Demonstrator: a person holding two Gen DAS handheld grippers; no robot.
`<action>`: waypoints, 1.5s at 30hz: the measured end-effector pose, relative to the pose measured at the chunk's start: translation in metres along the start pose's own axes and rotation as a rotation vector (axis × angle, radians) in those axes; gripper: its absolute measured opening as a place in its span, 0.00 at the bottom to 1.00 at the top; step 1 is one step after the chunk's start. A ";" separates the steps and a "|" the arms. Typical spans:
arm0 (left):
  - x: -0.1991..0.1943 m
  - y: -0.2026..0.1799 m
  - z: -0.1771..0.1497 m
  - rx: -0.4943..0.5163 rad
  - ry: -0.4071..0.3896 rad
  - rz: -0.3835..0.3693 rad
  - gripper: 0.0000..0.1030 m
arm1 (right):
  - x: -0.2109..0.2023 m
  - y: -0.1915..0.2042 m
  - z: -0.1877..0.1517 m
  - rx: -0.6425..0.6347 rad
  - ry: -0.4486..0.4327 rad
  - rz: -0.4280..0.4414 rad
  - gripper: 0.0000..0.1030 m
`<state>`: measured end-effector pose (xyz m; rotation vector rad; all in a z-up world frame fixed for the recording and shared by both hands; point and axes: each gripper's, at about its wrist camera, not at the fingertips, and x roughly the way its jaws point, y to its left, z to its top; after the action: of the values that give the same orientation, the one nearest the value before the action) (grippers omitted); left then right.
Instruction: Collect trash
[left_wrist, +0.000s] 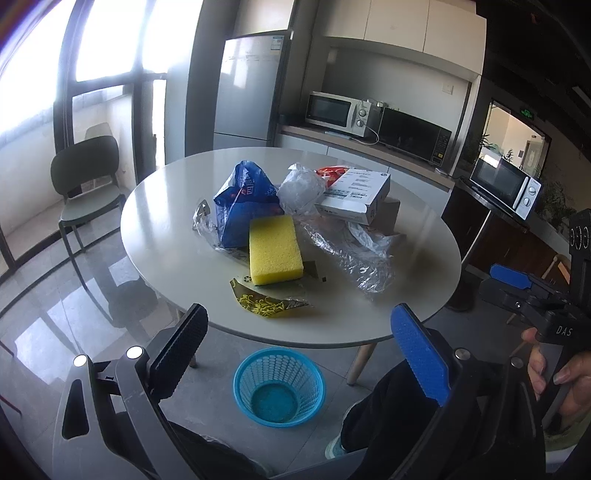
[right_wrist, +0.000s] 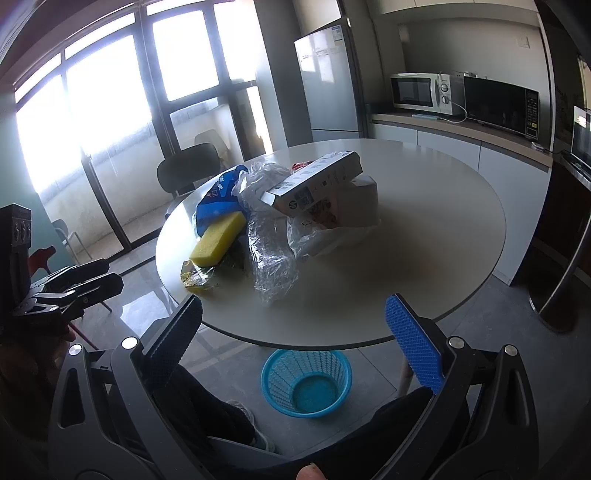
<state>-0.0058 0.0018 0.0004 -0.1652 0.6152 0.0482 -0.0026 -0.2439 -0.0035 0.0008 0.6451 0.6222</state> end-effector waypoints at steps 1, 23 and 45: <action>0.003 -0.003 -0.001 0.006 -0.005 0.008 0.95 | 0.000 0.000 0.000 0.001 -0.001 -0.003 0.92; 0.007 0.010 -0.005 -0.031 -0.005 0.028 0.94 | 0.003 0.011 0.011 -0.012 0.008 0.026 0.92; 0.023 0.016 -0.001 -0.026 -0.006 0.061 0.94 | 0.021 0.000 0.026 0.085 0.015 0.066 0.92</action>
<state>0.0111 0.0170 -0.0161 -0.1718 0.6142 0.1154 0.0254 -0.2277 0.0055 0.0968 0.6879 0.6590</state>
